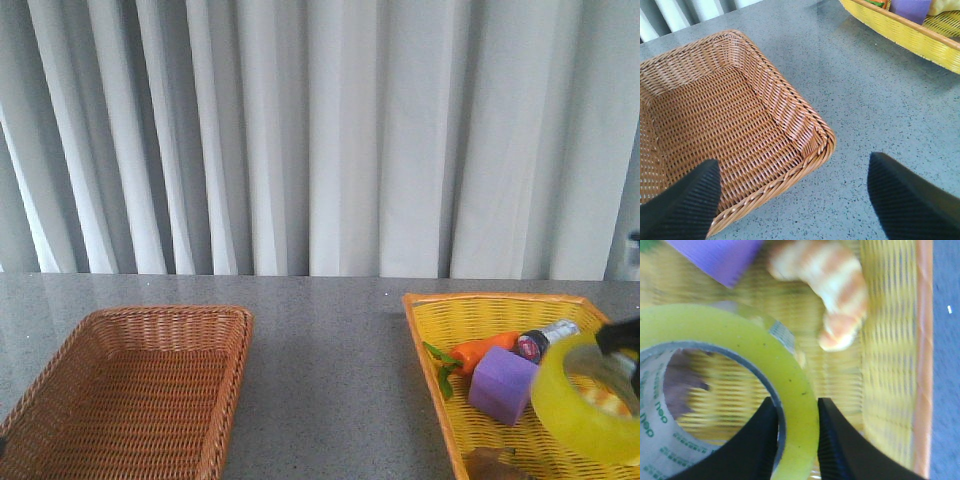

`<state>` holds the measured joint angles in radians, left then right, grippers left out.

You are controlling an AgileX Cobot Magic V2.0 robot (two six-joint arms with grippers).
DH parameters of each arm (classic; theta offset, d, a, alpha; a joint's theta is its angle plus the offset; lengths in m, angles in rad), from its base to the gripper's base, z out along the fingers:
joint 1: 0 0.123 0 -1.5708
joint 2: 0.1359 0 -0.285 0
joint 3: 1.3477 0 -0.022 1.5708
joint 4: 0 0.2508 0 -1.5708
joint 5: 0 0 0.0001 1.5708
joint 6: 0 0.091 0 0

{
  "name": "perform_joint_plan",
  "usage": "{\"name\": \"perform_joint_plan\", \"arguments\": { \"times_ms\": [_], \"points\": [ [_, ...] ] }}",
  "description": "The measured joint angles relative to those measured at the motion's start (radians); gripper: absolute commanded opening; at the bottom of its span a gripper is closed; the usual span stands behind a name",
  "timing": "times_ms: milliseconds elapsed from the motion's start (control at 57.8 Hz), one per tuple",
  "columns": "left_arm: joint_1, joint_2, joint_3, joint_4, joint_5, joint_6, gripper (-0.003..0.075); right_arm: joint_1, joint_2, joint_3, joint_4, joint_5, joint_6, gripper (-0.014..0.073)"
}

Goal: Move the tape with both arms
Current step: 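Close the right gripper on the tape roll's rim and lift it, then carry the tape roll toward the table between the baskets, then set the tape roll on the table, open and withdraw the right gripper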

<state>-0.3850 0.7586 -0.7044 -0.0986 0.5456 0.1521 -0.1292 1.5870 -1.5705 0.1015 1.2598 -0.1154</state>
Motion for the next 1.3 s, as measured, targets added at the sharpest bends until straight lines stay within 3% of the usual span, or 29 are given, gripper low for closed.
{"name": "perform_joint_plan", "arguments": {
  "times_ms": [173,277,623,796,969,1298],
  "points": [
    [0.000,0.000,0.000,0.000,0.000,0.000,0.0578,0.006,-0.007,-0.075,0.207,0.000,-0.094,0.0124],
    [0.000,0.000,0.000,0.000,0.000,0.000,0.0578,0.052,-0.007,-0.079,0.227,0.000,-0.119,0.0125],
    [0.000,0.000,0.000,0.000,0.000,0.000,0.0578,0.451,0.078,-0.079,0.038,-0.105,-0.078,0.0135],
    [0.000,0.000,0.000,0.000,0.000,0.000,0.0578,0.583,0.178,-0.079,-0.072,-0.188,-0.035,0.0139],
    [0.000,0.000,0.000,0.000,0.000,0.000,0.0578,0.634,0.266,-0.079,-0.146,-0.277,-0.012,0.0143],
    [0.000,0.000,0.000,0.000,0.000,0.000,0.0578,0.638,0.380,-0.079,-0.257,-0.382,0.024,0.0179]
  ]
}}
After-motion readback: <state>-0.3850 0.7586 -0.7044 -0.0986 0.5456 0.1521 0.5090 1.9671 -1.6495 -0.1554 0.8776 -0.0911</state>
